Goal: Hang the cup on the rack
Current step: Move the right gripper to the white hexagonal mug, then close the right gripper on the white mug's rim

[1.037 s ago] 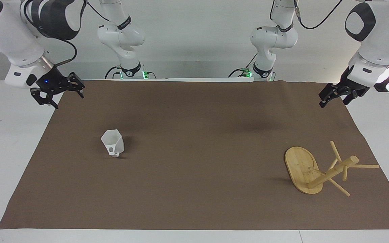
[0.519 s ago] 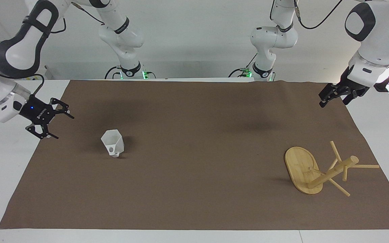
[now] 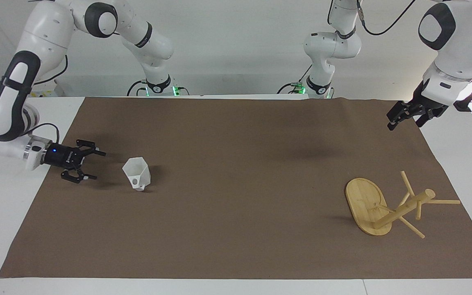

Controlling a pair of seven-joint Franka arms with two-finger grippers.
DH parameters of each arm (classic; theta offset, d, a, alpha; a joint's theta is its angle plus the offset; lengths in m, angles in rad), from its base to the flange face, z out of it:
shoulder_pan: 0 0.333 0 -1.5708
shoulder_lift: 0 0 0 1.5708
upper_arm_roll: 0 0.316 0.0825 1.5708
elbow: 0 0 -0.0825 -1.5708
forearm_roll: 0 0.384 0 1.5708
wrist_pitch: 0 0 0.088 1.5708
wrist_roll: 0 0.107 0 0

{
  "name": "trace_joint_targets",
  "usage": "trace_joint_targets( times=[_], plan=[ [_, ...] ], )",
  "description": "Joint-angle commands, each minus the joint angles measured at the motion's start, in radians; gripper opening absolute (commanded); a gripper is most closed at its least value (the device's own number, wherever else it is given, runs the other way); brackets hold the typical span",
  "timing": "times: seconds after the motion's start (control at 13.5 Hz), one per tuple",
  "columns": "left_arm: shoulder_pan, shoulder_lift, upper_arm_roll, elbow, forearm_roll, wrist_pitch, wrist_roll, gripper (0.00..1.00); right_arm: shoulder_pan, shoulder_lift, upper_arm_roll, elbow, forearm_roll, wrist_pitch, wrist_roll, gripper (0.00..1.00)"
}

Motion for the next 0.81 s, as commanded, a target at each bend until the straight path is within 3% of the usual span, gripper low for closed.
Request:
trace_joint_targets(
  times=[0.0, 0.15, 0.74],
  plan=[
    [0.011, -0.028, -0.010, -0.029, 0.017, -0.001, -0.004, 1.00, 0.010, 0.065, 0.020, -0.019, 0.053, -0.020, -0.116, 0.99],
    [0.011, -0.028, -0.009, -0.029, 0.017, -0.001, -0.004, 1.00, 0.058, 0.070, 0.024, -0.022, 0.069, -0.020, -0.144, 0.99],
    [0.011, -0.028, -0.009, -0.029, 0.017, -0.001, -0.004, 1.00, 0.064, 0.066, 0.070, -0.030, 0.103, -0.038, -0.152, 0.99]
  ],
)
